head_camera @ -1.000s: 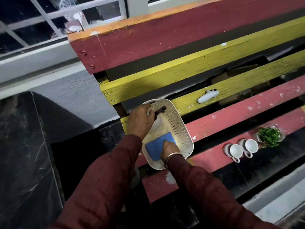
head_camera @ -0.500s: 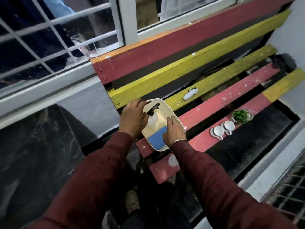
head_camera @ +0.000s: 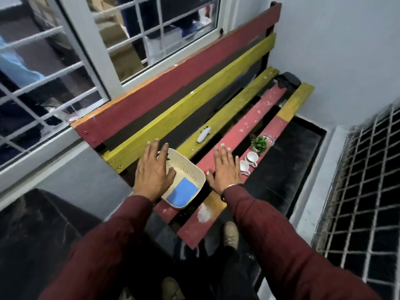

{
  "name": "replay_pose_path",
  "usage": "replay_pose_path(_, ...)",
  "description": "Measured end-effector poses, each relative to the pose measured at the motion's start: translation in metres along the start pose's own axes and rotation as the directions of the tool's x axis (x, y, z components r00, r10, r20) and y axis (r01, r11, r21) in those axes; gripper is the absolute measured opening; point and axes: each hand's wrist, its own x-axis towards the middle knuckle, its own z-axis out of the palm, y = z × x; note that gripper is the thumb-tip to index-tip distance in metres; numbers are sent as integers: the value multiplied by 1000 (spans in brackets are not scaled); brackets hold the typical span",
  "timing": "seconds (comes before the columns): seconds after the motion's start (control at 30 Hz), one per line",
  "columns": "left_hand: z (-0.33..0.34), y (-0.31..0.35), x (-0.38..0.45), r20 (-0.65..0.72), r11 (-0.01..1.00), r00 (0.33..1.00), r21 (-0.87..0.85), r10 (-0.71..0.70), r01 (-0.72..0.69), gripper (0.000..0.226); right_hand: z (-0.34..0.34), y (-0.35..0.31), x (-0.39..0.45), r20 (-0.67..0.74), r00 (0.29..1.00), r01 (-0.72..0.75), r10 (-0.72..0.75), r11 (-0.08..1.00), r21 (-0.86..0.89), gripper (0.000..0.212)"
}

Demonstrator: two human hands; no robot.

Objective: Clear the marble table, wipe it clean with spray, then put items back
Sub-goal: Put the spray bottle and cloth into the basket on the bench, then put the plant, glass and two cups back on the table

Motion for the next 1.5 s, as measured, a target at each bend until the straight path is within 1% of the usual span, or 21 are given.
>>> replay_pose_path(0.1, 17, 29, 19, 16, 997, 997, 18, 75, -75, 73, -6, 48, 13, 16, 997, -69, 69, 998, -1, 91)
replay_pose_path(0.2, 46, 73, 48, 37, 988, 988, 21, 151, -152, 72, -7, 107, 36, 12, 990, -140, 140, 990, 9, 91)
replay_pose_path(0.3, 79, 118, 83, 63, 983, 982, 21, 179, -181, 65, 0, 163, 64, 28, 982, -188, 187, 981, 44, 92)
replay_pose_path(0.37, 108, 151, 112, 90, 979, 976, 18, 200, -202, 65, 5, 204, 90, 54, 975, -219, 216, 974, 56, 93)
replay_pose_path(0.53, 197, 220, 181, 202, 981, 960, -39, 194, -190, 76, 25, 305, 151, 82, 961, -273, 264, 955, 116, 88)
replay_pose_path(0.63, 249, 255, 216, 274, 987, 949, -87, 157, -138, 91, 46, 354, 185, 66, 955, -297, 291, 948, 118, 84)
replay_pose_path(0.73, 297, 283, 246, 316, 989, 943, -126, 108, -71, 100, 73, 394, 219, 98, 948, -312, 302, 943, 116, 90)
replay_pose_path(0.87, 357, 299, 275, 392, 990, 918, -143, 59, -3, 109, 112, 430, 258, 137, 954, -284, 267, 951, 122, 96)
replay_pose_path(1.0, 409, 297, 295, 458, 996, 889, -83, 27, 12, 117, 150, 451, 288, 163, 960, -247, 226, 961, 124, 101)
replay_pose_path(1.1, 439, 299, 307, 475, 997, 880, -69, 19, 16, 120, 175, 465, 312, 167, 968, -206, 186, 972, 115, 107)
replay_pose_path(1.23, 466, 308, 317, 489, 993, 872, -110, 25, 33, 127, 199, 474, 337, 214, 962, -190, 170, 979, 76, 116)
replay_pose_path(1.3, 474, 308, 321, 464, 992, 886, -121, 28, 32, 124, 206, 474, 346, 209, 966, -178, 155, 979, 96, 115)
replay_pose_path(1.37, 481, 306, 324, 430, 995, 902, -95, 42, -1, 117, 212, 475, 351, 213, 967, -163, 139, 982, 100, 114)
replay_pose_path(1.43, 486, 302, 325, 394, 994, 919, -105, 26, 16, 108, 216, 474, 354, 199, 972, -148, 122, 982, 119, 111)
replay_pose_path(1.5, 489, 300, 325, 372, 989, 928, -145, 24, 33, 94, 220, 471, 354, 187, 975, -149, 118, 975, 165, 106)
